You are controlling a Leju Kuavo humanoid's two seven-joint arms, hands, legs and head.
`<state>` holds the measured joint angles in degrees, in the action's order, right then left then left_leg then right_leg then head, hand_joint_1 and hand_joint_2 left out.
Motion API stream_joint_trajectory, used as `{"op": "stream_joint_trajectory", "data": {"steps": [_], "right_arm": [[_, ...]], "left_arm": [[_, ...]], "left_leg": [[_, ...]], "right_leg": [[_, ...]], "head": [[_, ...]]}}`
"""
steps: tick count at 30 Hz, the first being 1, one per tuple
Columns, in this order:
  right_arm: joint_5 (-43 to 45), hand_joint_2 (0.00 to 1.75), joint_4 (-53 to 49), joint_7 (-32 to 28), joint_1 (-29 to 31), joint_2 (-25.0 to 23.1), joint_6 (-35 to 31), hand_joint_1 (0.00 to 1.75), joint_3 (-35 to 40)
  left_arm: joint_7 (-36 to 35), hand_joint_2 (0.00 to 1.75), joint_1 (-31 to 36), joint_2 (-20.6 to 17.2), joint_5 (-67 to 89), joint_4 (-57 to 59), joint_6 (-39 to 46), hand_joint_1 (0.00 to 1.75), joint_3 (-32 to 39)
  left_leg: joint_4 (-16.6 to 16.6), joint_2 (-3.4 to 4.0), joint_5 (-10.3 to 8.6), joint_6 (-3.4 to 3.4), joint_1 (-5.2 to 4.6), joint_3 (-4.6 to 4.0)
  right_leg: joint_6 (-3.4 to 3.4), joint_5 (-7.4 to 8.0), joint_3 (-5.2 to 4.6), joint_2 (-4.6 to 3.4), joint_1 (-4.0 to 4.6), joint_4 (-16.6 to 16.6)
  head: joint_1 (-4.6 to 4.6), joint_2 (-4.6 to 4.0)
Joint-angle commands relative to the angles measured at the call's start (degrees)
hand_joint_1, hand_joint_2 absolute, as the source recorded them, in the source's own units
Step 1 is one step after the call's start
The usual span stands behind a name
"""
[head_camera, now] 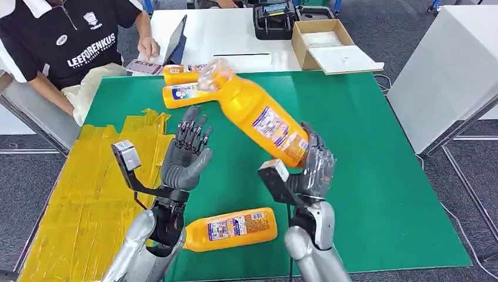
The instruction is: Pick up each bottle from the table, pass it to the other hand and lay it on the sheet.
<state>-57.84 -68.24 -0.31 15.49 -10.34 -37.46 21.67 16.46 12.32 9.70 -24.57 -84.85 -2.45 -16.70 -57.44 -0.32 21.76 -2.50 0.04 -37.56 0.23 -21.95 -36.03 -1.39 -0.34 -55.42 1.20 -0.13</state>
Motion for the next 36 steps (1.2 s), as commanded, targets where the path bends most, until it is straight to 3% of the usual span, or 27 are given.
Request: {"op": "stream_joint_trajectory", "data": {"steps": [1,12,19,36], "right_arm": [[0.2,1.75,11.6,0.7,7.9,-0.4,-2.0,1.75,-7.8],[-4.9,1.75,20.9,0.8,10.9,-4.3,0.3,1.75,-3.2],[-5.2,1.75,21.9,-0.6,11.2,-5.5,5.0,1.75,2.3],[-8.2,1.75,22.8,1.6,10.0,-5.6,4.7,1.75,6.6]], "left_arm": [[-0.2,1.75,0.7,-0.3,0.2,0.9,0.2,0.00,-1.1],[-0.4,1.75,1.8,-0.6,0.4,2.7,0.2,0.00,-1.9],[-0.5,1.75,2.2,-1.3,0.1,3.1,0.3,0.00,-1.9],[-0.4,1.75,3.0,-0.7,-0.3,5.6,0.2,0.00,-2.4]], "left_leg": [[0.0,0.01,0.05,0.10,-0.01,0.21],[0.0,0.11,0.16,0.20,-0.01,0.42],[0.0,0.06,0.06,0.13,0.03,0.20],[0.0,-0.04,0.07,0.18,0.01,0.30]], "right_leg": [[-0.01,-0.06,0.22,0.09,0.00,0.0],[-0.04,-0.15,0.37,0.05,0.00,-0.1],[-0.03,-0.06,0.17,0.04,0.04,0.0],[-0.04,-0.12,0.30,0.17,0.02,0.0]], "head": [[0.00,0.00],[0.00,0.00],[-0.02,0.00],[-0.02,0.00]]}}
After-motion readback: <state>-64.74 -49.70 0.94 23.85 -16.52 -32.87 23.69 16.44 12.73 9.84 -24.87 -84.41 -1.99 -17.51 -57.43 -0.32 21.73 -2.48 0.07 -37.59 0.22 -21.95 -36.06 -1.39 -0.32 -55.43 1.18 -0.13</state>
